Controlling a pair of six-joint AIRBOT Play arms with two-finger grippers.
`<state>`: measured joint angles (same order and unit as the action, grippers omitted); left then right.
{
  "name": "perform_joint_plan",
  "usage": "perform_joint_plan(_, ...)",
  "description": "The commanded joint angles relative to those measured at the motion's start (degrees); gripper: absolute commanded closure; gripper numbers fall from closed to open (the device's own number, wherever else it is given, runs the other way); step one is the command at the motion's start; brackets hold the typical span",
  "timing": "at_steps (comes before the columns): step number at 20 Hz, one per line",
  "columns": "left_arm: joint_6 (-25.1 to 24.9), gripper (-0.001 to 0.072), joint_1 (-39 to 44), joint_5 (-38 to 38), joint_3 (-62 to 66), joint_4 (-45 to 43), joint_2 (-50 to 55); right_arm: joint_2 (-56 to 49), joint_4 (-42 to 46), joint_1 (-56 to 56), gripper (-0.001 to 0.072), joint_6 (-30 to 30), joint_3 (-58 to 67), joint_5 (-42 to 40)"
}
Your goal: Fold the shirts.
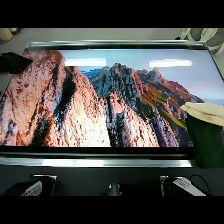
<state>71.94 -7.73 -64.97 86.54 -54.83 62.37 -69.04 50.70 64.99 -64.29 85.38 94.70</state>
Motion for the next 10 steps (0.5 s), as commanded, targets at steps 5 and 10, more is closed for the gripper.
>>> perform_joint_plan(5,-0.2,0.0687,0.0,0.0,0.0,2.1,0.0,7.6,26.6,1.3,0.0691,-1.2,-19.7,-3.4)
perform_joint_plan(10,0.0,0.0687,0.0,0.0,0.0,4.5,0.0,10.0,30.1,1.3,0.0689,-3.5,-35.8,-12.6)
